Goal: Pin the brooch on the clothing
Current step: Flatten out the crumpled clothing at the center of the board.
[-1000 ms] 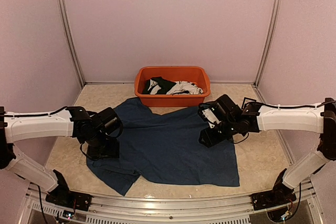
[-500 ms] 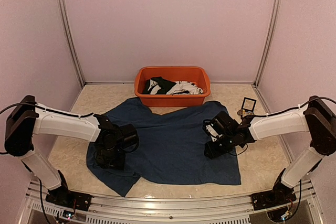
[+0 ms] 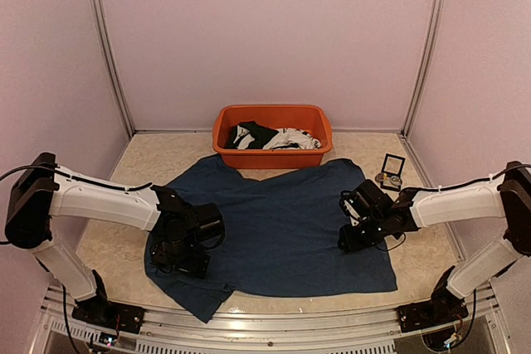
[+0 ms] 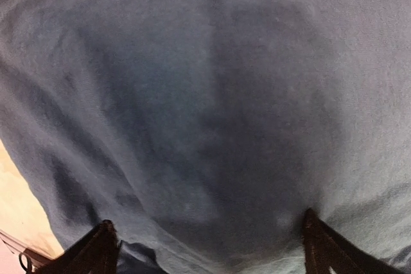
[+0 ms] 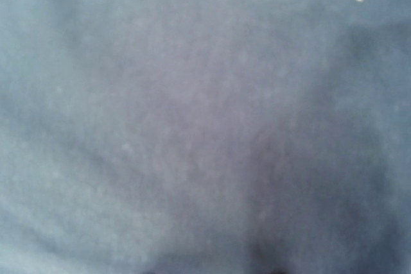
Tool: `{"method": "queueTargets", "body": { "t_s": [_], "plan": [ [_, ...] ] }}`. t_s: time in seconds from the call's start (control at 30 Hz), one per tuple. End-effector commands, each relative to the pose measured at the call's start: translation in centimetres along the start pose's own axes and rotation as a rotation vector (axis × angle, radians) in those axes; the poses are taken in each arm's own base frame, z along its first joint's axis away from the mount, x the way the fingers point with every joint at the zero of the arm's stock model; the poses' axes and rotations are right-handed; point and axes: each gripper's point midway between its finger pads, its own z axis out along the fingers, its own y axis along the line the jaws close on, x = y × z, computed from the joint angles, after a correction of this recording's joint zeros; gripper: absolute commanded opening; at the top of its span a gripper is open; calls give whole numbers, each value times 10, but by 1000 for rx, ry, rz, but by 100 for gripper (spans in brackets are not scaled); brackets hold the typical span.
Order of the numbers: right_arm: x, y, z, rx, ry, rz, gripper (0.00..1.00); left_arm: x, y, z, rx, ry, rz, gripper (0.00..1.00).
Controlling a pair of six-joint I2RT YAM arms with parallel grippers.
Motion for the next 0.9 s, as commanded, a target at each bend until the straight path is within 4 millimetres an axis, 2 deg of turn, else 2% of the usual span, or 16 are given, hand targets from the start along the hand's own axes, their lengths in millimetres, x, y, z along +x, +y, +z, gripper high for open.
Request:
{"method": "queueTargets", "body": {
  "t_s": [0.0,0.17,0.27,0.33,0.47,0.6,0.67,0.73,0.8,0.87],
  "plan": [
    [49,-38,-10,135,154,21,42,21,1,4,-5,61,65,99],
    [39,-35,-19,133,130,24,42,29,0,2,-5,68,83,99],
    [31,-30,-24,117,119,13,42,17,13,-10,-74,8,41,99],
    [20,-20,-33,74,93,-12,43,2,16,-30,-74,-70,11,99],
    [-10,-5,-63,67,57,-124,50,-26,11,-93,64,-224,39,99],
    [-38,9,-88,63,47,-284,61,-33,4,-130,194,-236,184,99],
    [-43,12,-91,73,74,-366,65,-30,0,-142,215,-214,289,99],
    [-45,17,-91,67,90,-420,67,-28,-1,-142,189,-179,389,99],
    [-47,34,-90,-8,90,-487,67,-31,1,-134,138,-157,455,99],
    [-45,41,-85,-40,103,-521,68,-33,-5,-120,133,-122,505,99]
  ]
}}
